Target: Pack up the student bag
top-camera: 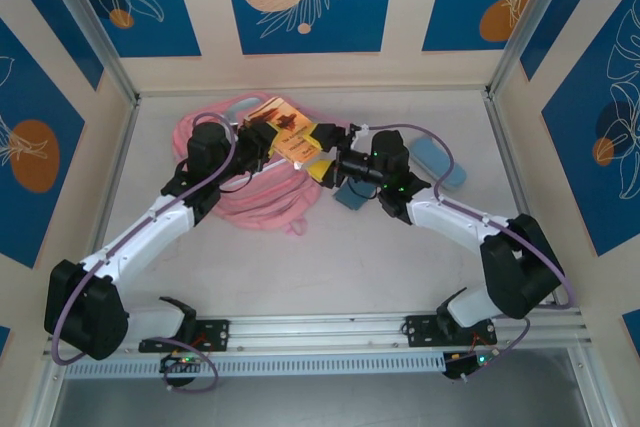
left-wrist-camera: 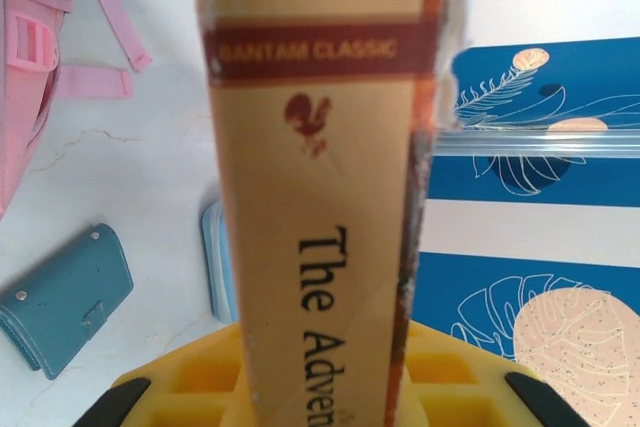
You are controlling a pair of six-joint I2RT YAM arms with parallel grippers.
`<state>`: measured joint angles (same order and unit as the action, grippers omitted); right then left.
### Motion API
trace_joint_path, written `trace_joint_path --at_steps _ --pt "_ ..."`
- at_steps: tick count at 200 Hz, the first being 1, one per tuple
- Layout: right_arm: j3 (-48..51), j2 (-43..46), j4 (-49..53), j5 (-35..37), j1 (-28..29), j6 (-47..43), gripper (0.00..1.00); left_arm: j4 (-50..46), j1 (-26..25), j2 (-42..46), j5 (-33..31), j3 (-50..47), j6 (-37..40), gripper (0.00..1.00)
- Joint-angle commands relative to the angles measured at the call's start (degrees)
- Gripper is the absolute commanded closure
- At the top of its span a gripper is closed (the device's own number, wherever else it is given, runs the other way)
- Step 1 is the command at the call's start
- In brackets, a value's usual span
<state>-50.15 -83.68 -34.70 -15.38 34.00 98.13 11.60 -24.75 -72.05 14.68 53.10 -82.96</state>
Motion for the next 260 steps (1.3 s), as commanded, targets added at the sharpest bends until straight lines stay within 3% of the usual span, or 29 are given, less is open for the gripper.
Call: trace_joint_path --at_steps 1,34,51,92,108,126,156,170,221,260 --pt "-1.6 -0.7 -4.5 0.4 0.5 3.2 0.25 5.1 0.5 2.2 -0.8 -0.4 -1.6 0.90" --pt "-0.4 -0.6 -5.8 1.2 0.5 3.7 0.45 4.2 0.6 2.3 -0.6 -0.5 -1.0 0.88" --pt "0.5 0.1 -5.8 2.0 0.3 2.4 0.62 2.4 0.5 2.8 -1.0 -0.8 0.6 0.81" --pt "0.6 5.0 5.7 2.9 -1.6 -8.2 0.88 -12.3 0.8 5.2 -0.8 1.8 14.9 0.44" --pt "0.7 8.1 12.5 3.4 -3.3 -13.0 0.89 -18.4 1.5 6.3 0.9 3.4 20.3 0.30" --pt "0.4 11.4 21.9 4.5 -5.7 -18.9 0.89 -31.6 1.5 6.2 -0.2 8.5 31.6 0.17" --pt "-1.3 16.2 37.2 9.2 -9.1 -27.0 0.89 -48.2 1.4 4.9 -7.2 13.1 51.5 0.09" --pt "-3.0 17.6 43.9 11.9 -10.1 -31.0 0.89 -51.7 1.4 4.3 -9.9 12.6 57.0 0.06" --pt "-5.5 18.6 52.5 11.9 -13.8 -37.9 0.89 -54.8 1.1 -3.4 -11.1 12.5 70.3 0.04" --pt "-5.0 18.3 53.1 12.0 -15.1 -38.2 0.88 -60.6 0.3 -14.5 -18.2 20.5 73.9 0.17"
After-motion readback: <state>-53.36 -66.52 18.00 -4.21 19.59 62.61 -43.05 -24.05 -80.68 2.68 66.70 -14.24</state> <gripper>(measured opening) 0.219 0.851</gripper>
